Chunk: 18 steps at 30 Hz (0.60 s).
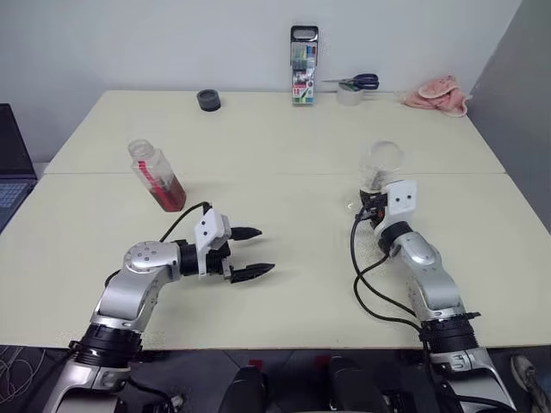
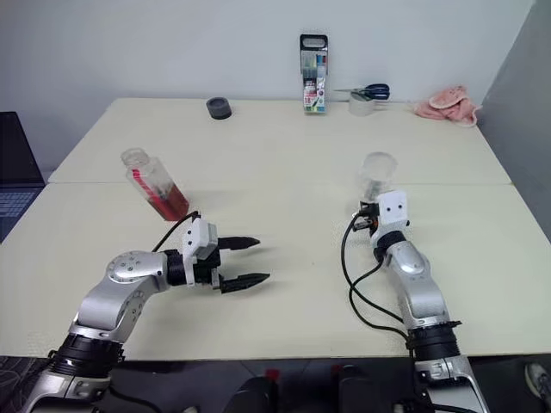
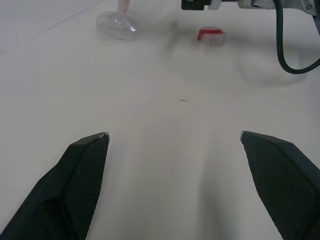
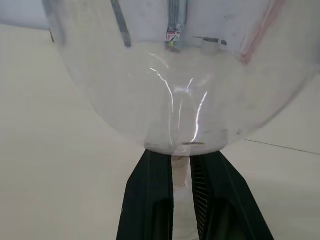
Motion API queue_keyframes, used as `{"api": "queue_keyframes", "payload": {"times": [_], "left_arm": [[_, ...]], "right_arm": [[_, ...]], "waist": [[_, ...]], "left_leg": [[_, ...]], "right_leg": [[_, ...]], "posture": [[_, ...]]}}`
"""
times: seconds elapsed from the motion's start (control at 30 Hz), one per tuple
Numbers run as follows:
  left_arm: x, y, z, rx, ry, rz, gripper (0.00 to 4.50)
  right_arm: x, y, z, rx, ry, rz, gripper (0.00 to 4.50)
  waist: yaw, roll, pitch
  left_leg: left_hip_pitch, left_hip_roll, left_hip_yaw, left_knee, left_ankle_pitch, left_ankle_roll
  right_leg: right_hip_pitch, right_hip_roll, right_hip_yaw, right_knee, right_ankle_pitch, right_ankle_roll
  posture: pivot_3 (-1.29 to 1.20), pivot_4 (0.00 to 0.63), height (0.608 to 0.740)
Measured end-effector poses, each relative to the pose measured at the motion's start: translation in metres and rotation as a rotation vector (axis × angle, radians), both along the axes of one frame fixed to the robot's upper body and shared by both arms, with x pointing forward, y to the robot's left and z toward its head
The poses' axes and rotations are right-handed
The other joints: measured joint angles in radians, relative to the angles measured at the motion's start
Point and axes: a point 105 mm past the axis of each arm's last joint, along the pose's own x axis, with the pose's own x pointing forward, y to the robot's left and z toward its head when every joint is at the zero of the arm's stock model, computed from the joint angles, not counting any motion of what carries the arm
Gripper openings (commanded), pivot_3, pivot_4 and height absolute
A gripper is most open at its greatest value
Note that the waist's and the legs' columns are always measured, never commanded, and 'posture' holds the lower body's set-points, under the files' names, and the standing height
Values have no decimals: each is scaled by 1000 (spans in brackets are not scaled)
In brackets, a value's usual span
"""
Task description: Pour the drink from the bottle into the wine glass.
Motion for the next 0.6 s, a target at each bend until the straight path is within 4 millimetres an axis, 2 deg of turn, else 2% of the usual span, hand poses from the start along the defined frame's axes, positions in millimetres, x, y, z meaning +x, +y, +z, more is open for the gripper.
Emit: {"api": "queue_keyframes", "payload": {"times": [0.13,0.37,0.47,0.6], "left_arm": [[3,10,2,3,-16,53,4500],[6,18,6,-2,-47,103,4500],[6,23,8,1,-56,126,4500],[4,36,10,4,-73,189,4500]], "right_arm": [[5,4,1,-5,-15,5,197],[17,13,8,-6,13,91,188],[18,26,12,-3,40,168,185],[10,58,15,1,44,290,184]], "waist": [[-1,0,0],[-6,0,0],[-11,0,0],[-13,0,1]], "left_leg": [[10,0,2,-7,0,0],[10,2,4,-14,0,0],[9,2,5,-15,0,0],[8,2,5,-15,0,0]], "right_leg": [[7,0,2,-3,0,0],[3,0,3,-4,-1,-2],[1,0,3,-5,-1,-2],[1,-1,3,-5,-1,-2]], "posture": [[0,150,740],[0,150,740],[0,150,740],[0,150,740]]}}
